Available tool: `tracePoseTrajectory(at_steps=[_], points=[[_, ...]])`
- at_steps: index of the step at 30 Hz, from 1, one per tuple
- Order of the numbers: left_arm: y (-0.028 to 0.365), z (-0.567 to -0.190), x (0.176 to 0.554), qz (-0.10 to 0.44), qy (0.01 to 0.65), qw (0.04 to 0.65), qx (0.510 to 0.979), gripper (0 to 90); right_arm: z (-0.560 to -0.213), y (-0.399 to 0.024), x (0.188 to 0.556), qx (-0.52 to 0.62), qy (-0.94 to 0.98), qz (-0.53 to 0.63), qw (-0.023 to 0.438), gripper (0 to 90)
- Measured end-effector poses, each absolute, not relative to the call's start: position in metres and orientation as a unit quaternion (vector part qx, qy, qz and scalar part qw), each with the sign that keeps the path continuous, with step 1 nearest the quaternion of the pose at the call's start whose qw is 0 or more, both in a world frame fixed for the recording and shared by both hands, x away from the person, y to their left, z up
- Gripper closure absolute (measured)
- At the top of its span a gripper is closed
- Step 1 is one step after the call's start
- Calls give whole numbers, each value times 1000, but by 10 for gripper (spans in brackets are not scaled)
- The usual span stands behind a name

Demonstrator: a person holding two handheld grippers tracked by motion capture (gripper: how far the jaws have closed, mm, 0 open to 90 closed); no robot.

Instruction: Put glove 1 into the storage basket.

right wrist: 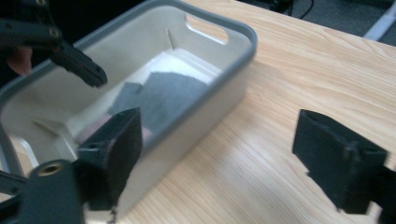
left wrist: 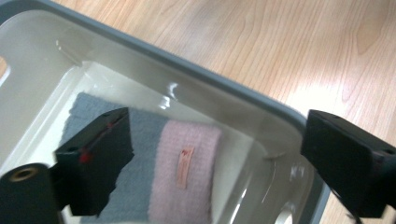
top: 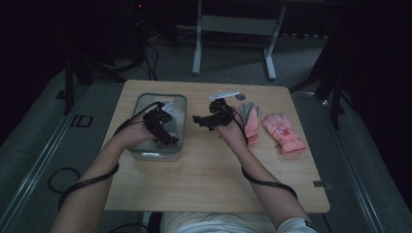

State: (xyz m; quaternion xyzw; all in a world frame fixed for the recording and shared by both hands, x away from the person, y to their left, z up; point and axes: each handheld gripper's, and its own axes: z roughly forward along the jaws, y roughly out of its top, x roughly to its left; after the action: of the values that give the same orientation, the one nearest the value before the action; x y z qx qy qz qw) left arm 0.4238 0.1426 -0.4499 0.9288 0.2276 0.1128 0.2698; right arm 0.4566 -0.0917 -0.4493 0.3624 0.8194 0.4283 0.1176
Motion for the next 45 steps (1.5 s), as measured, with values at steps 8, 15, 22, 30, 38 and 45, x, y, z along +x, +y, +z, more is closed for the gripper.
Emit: tracePoseTrajectory(at_steps=[8, 15, 22, 30, 38, 45], points=[[119, -447, 418, 128, 229, 276, 925, 0, -453, -116, 450, 354, 823, 422, 141, 135], [89, -440, 401, 128, 209, 299, 922, 0, -450, -147, 452, 396, 805, 418, 140, 139], [64, -434, 384, 139, 222, 317, 911, 0, -445, -172, 451, 418, 793, 422, 138, 128], [44, -445, 360, 137, 237, 310, 910, 0, -441, -199, 452, 422, 783, 429, 160, 264], [34, -467, 332, 142, 247, 316, 905, 0, -443, -233, 461, 430, 780, 424, 167, 423], [28, -497, 313, 126, 243, 314, 909, 2, -451, -250, 469, 435, 782, 412, 175, 461]])
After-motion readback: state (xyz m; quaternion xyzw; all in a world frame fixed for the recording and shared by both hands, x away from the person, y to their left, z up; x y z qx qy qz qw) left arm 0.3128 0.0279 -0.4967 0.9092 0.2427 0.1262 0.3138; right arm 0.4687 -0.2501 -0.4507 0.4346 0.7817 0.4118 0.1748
